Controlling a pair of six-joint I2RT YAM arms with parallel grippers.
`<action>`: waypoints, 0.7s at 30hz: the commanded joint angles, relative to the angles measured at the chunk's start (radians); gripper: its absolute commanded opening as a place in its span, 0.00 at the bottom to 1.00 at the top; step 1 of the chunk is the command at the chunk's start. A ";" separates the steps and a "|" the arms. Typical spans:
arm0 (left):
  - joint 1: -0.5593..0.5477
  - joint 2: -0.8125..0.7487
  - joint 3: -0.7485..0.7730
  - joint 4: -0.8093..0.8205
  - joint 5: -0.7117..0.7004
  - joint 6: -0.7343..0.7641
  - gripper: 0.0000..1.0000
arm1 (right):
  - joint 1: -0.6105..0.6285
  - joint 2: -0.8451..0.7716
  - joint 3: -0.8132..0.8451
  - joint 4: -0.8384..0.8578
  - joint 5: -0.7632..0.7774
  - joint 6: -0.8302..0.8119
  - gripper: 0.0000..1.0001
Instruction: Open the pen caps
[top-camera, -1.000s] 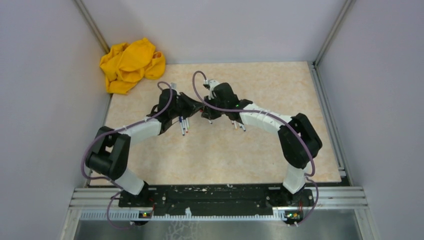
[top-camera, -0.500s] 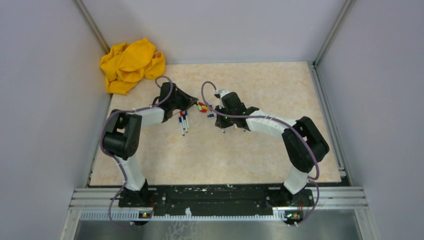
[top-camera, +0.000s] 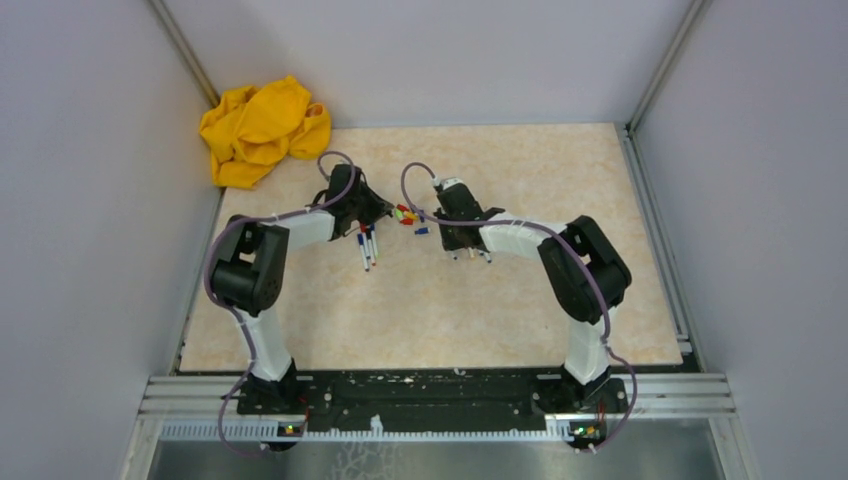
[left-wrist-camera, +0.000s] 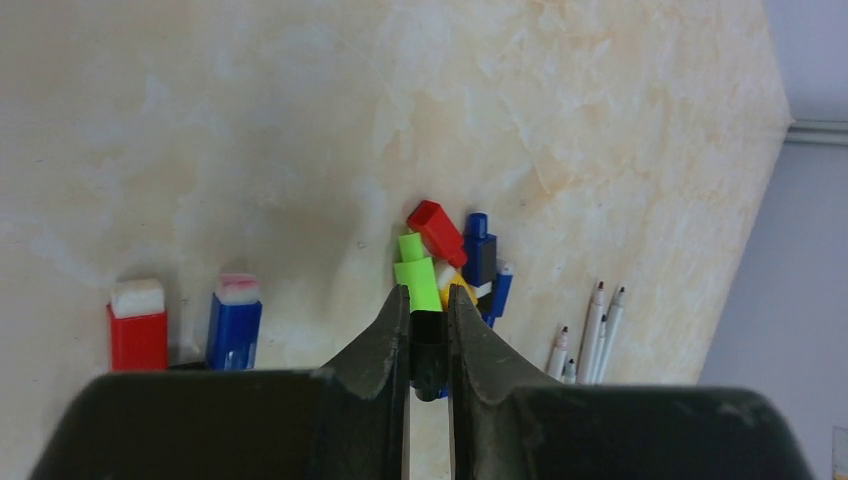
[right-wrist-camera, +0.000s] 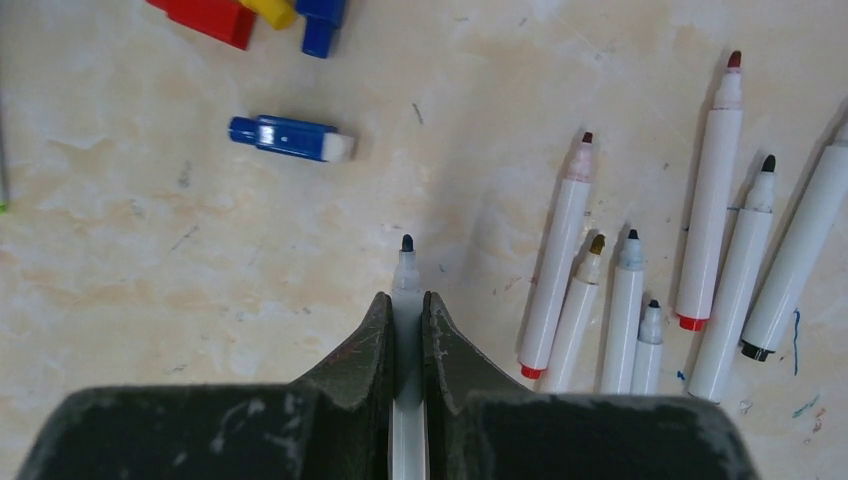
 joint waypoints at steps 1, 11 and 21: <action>-0.008 0.033 0.036 -0.029 -0.025 0.031 0.16 | -0.004 0.028 0.071 0.001 0.086 -0.011 0.00; -0.016 0.079 0.065 -0.035 -0.011 0.046 0.25 | -0.010 0.101 0.132 -0.070 0.212 -0.018 0.02; -0.026 0.085 0.065 -0.039 -0.013 0.053 0.34 | -0.017 0.120 0.122 -0.079 0.248 -0.011 0.16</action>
